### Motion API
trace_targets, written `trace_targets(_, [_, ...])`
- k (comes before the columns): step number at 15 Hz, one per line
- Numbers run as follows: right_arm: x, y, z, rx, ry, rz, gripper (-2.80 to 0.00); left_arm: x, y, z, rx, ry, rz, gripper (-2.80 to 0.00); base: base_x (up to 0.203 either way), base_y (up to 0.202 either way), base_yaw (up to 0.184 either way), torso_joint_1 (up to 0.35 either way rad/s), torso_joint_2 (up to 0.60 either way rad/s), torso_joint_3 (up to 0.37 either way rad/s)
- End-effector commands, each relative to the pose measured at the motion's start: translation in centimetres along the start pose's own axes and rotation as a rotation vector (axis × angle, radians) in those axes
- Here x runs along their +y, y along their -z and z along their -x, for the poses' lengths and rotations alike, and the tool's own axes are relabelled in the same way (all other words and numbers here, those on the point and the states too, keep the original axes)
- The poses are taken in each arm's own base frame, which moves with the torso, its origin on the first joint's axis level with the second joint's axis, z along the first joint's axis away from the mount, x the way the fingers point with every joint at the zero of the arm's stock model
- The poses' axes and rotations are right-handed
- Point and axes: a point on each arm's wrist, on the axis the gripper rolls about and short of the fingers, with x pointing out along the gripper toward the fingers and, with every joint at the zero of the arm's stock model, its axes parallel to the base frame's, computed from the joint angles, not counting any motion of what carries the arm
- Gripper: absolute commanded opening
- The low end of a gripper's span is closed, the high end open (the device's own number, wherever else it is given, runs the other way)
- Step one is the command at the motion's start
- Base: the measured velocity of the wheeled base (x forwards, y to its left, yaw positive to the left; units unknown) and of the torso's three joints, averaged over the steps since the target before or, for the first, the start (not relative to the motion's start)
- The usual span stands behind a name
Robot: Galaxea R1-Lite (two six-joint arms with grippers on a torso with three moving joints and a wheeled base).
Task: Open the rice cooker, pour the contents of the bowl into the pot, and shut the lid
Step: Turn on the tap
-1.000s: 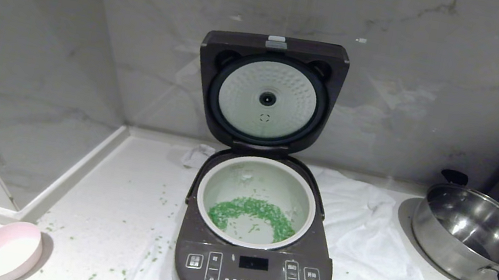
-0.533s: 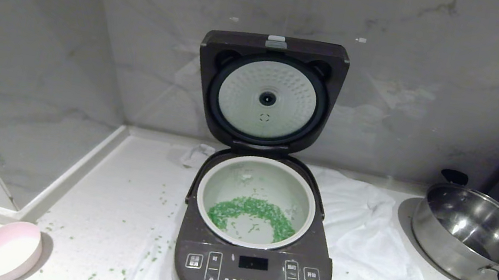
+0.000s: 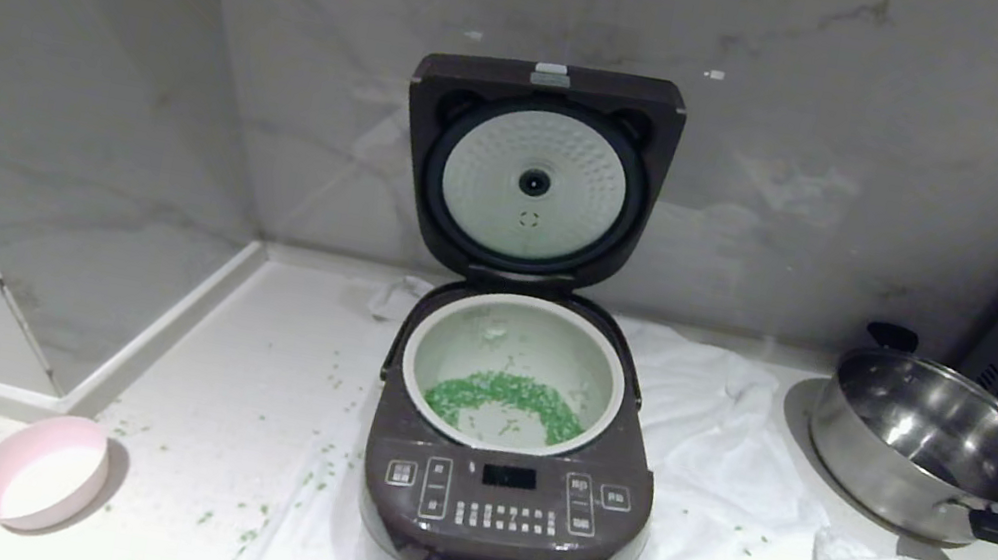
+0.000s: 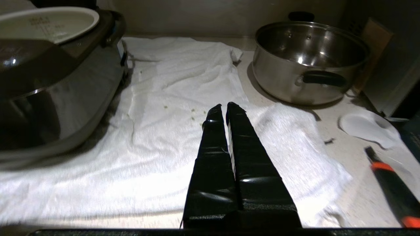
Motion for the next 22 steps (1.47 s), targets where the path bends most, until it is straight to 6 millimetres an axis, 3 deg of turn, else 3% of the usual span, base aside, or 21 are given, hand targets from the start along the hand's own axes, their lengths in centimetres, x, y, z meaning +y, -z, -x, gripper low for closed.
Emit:
trace_targets(1, [0.0, 0.05, -0.02, 0.004, 0.001, 0.004, -2.8, 0.0, 0.06, 0.01, 0.0, -0.001, -0.003, -2.8, -0.215, 0.0, 0.006, -0.001, 0.01, 0.011])
trace_targets(5, [-0.01, 0.03, -0.02, 0.002, 0.003, -0.016, -2.8, -0.01, 0.06, 0.01, 0.0, 0.001, 0.0, -2.8, -0.17, 0.0, -0.003, 0.0, 0.0, 0.003])
trace_targets(13, [-0.01, 0.02, -0.02, 0.001, 0.004, -0.027, -2.8, -0.01, 0.03, 0.02, -0.001, 0.003, -0.001, -2.8, 0.0, 0.0, 0.0, 0.0, 0.0, 0.0])
trace_targets(22, [-0.01, 0.02, -0.02, 0.001, 0.004, -0.028, -2.8, -0.01, 0.04, 0.02, -0.001, 0.001, -0.001, -2.8, -0.003, -0.012, 0.163, 0.002, 0.01, 0.003])
